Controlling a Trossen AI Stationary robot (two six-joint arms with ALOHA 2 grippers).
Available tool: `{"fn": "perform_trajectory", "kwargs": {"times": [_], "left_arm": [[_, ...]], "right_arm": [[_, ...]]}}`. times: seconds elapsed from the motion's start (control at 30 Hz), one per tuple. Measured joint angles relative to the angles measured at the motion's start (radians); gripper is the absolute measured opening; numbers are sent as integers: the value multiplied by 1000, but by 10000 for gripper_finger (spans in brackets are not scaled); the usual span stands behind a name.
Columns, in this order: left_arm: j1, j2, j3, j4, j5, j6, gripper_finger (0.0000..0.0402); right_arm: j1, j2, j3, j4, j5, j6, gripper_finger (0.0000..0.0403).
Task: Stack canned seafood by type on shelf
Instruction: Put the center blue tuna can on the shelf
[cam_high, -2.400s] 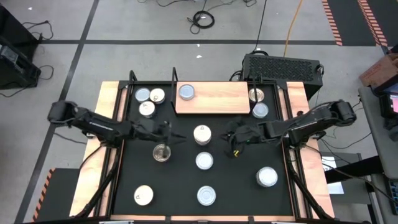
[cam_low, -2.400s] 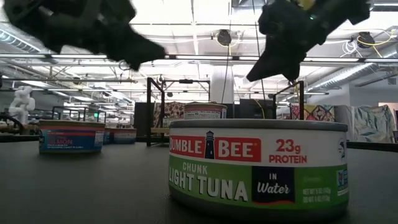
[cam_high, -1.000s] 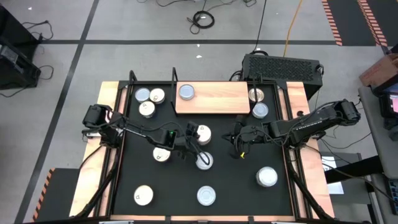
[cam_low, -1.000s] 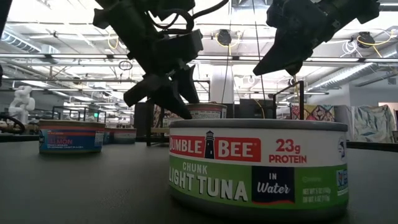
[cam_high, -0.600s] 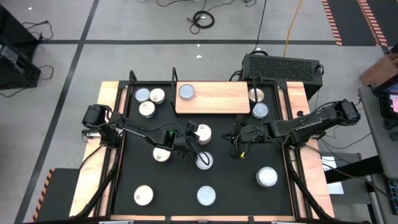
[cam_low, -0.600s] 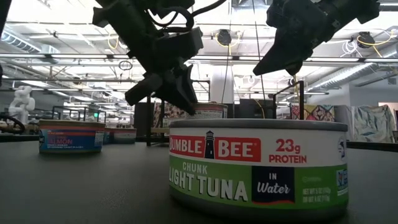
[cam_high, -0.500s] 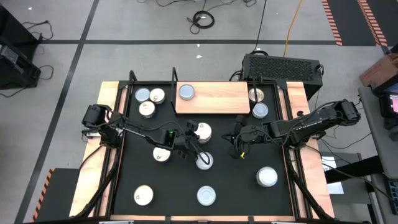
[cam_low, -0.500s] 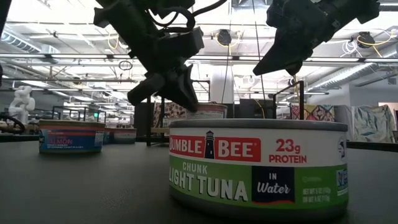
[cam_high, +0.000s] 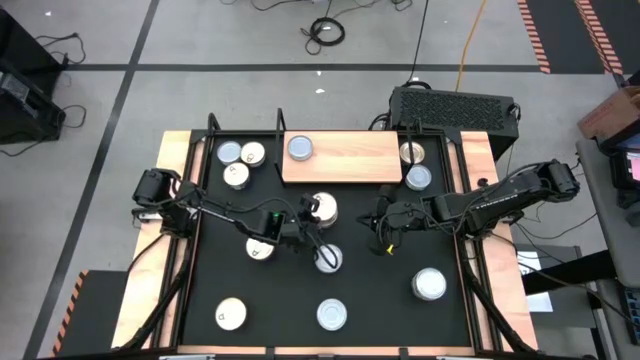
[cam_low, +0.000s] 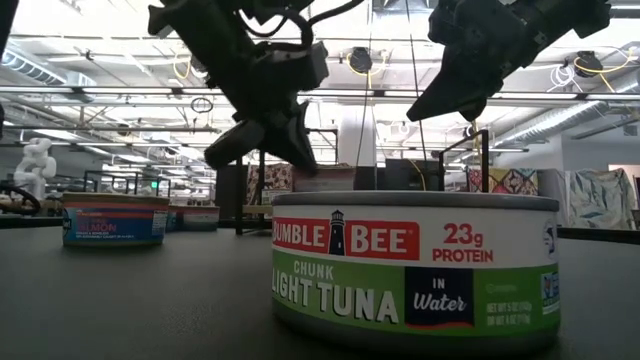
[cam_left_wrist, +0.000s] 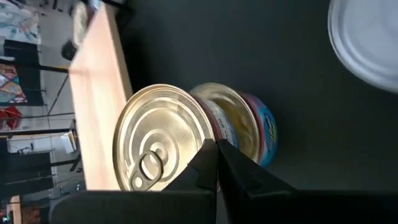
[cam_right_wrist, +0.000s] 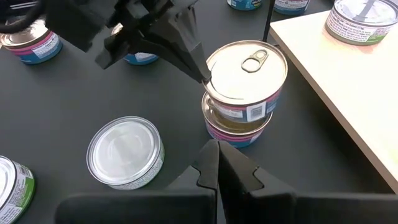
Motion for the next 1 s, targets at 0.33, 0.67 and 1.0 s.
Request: {"fn": "perform_trajectory", "kwargs": {"times": [0.33,0.67,1.0], "left_arm": [[47,0,67,9,0,50,4],[229,-1,77,79,118,97,4],[399,10,110,196,271,139,4]], "right_arm": [[0,0,0,0,0,-6,0],[0,0,0,1,0,-8,0],[-4,0,0,3,6,-16,0]]}}
